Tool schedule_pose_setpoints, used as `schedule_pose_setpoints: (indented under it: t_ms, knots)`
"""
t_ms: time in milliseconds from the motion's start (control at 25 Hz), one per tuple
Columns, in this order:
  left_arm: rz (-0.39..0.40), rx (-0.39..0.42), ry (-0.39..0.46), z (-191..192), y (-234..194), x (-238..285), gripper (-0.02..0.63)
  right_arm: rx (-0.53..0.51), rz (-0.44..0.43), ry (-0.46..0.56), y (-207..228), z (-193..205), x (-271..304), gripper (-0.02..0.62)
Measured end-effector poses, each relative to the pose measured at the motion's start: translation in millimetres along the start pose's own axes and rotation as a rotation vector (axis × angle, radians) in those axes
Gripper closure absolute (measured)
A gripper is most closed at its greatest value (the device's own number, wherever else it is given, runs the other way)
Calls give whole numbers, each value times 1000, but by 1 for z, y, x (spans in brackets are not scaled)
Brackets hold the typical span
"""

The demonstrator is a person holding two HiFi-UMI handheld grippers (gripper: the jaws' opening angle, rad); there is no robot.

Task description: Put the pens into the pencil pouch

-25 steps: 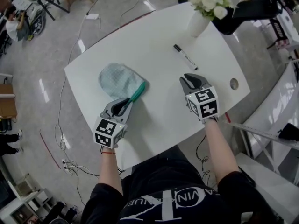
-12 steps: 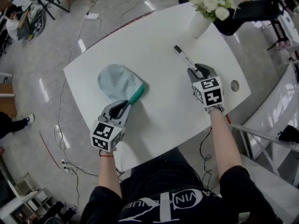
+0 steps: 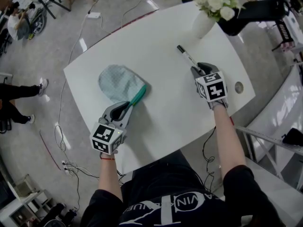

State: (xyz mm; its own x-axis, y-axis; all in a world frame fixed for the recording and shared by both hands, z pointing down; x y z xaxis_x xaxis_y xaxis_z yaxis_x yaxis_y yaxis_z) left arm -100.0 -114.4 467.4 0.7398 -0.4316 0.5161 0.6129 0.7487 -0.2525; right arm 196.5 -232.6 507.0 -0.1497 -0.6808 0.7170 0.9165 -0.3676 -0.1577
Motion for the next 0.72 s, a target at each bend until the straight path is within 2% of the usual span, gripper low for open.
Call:
schedule_pose_setpoints:
  t_ms: [120, 240, 720]
  knots:
    - [0, -7, 13, -2, 0, -1, 562, -2, -18, 1, -1, -1, 1, 476]
    - [-1, -10, 20, -3, 0, 0, 562, -2, -31, 9, -2, 0, 1, 511]
    - [-16, -13, 53, -10, 1, -3, 561, -26, -93, 53, -22, -12, -9, 514]
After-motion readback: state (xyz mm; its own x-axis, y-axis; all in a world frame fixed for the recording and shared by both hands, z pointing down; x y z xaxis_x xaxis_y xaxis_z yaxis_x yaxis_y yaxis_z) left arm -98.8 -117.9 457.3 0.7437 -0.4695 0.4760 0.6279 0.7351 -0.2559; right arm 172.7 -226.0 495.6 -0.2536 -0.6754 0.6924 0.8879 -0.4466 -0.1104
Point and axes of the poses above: the fingertips, and each gripper's own axes: x forward along the fingers, y to its right, z out of its underside, the point moved 3 cm from there along -x, backward along the fingers, and after that the axes turned 8 degrees about z, right-handed, at the moved point
